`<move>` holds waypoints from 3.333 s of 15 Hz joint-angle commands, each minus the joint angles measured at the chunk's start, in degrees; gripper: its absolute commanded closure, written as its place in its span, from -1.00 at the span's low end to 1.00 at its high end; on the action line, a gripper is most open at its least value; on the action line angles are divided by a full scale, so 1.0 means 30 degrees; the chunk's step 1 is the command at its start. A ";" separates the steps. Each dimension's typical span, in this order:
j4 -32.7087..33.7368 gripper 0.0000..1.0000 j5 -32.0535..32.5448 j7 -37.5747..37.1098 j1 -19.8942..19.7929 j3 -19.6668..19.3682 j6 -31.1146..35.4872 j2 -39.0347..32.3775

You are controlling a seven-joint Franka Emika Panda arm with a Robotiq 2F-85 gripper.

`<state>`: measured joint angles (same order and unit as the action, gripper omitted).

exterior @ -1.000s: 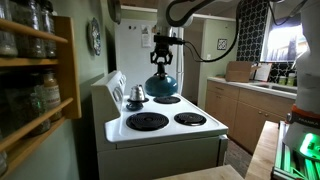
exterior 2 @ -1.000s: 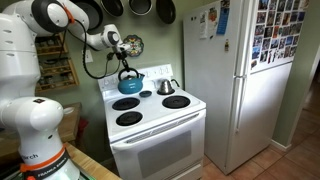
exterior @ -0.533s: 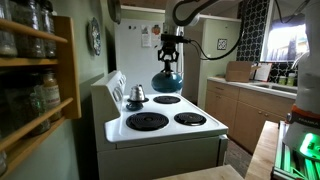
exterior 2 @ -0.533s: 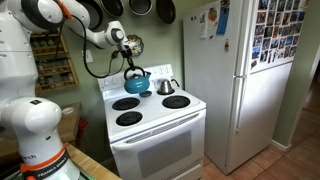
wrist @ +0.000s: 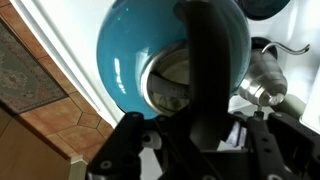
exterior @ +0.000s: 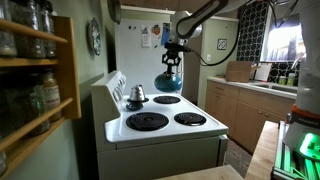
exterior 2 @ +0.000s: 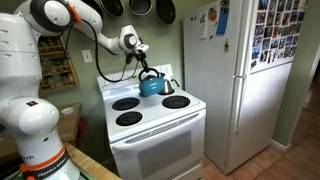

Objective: Move the blue kettle to the front right plate of the stove

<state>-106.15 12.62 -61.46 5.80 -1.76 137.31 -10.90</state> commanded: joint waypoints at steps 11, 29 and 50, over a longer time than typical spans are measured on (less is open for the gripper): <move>0.0179 0.86 -0.0032 0.0056 -0.0048 -0.0062 0.0156 -0.0143; 0.8530 0.96 0.0071 -0.4733 0.0595 -0.2959 0.0442 -0.8579; 1.3200 0.96 0.1061 -1.0417 0.1213 -0.6140 0.0808 -1.2600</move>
<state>-68.91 13.73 -90.34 8.57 -18.15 140.81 -48.58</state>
